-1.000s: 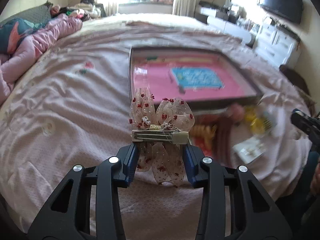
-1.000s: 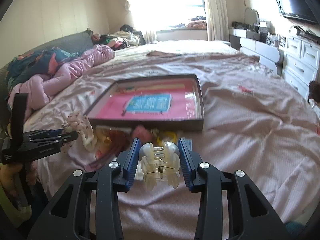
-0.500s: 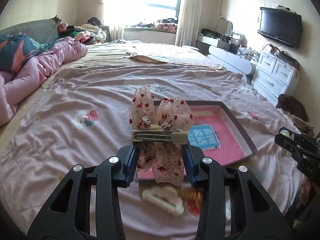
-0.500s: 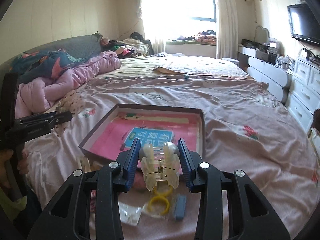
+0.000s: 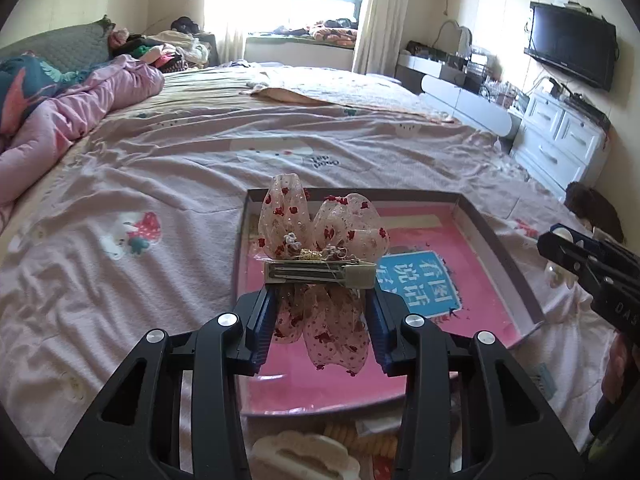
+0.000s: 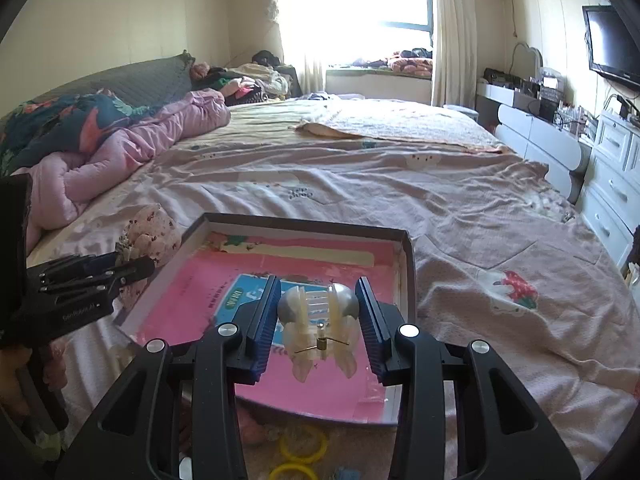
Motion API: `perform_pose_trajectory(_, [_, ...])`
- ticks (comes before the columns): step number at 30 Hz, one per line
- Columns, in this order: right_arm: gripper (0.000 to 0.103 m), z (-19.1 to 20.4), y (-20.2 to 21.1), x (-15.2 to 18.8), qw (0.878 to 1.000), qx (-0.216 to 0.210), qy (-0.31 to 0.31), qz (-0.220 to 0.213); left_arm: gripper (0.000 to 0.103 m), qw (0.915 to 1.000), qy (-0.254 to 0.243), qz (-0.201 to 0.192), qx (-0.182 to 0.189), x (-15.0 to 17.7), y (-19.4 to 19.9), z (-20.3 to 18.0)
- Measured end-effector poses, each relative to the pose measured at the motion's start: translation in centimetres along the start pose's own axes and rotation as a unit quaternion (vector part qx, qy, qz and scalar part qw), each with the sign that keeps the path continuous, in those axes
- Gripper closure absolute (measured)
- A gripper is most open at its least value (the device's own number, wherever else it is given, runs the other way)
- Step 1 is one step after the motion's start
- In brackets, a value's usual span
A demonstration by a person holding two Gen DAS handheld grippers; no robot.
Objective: Organize jewelry
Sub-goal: 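Carry both clips over the tray and open both tools to drop them, then lift both open tools up and away from the tray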
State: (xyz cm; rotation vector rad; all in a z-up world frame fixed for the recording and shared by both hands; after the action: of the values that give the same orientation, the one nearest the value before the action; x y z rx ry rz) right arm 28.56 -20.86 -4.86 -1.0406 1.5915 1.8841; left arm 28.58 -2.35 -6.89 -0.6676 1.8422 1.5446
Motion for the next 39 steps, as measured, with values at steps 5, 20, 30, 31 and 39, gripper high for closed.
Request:
perform_pose_trajectory(5, [0.066, -0.5, -2.4, 1.3, 1.0, -0.002, -0.002, 0.022, 0.071, 0.9996, -0.001, 0.027, -0.004, 0.8, -2.7, 0.3])
perform_pose_trajectory(20, [0.066, -1.4, -6.2, 4.3, 0.997, 0.002, -0.011, 0.076, 0.056, 0.9981, 0.008, 0.06, -0.009, 2.0, -5.2, 0.8])
perform_pose_trajectory(30, [0.055, -1.7, -6.0, 4.7, 0.997, 0.007, -0.021, 0.074, 0.04, 0.999, 0.016, 0.043, -0.003, 1.5, -3.2, 0.9])
perform_pose_trajectory(31, [0.053, -1.7, -5.7, 4.7, 0.997, 0.008, -0.021, 0.069, 0.039, 0.9991, 0.016, 0.04, -0.002, 1.4, -2.9, 1.0])
perform_pose_trajectory(39, [0.03, -1.8, -2.6, 3.9, 0.999, 0.025, -0.025, 0.025, 0.029, 0.9998, 0.021, 0.001, 0.001, 0.3, 0.4, 0.9])
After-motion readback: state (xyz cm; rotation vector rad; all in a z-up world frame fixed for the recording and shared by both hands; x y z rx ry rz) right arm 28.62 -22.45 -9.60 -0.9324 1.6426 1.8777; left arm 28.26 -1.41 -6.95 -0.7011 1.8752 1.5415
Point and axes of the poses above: each gripper's, at about its wrist camera, not at the fingertips, and y roughly against the way its jaws point, z to its left, x to its underside, the point moved 6 cm from there along -y, roughly the way its jaws point, and after that the axes turned 2 degrees about z, right-handed, at the moved point
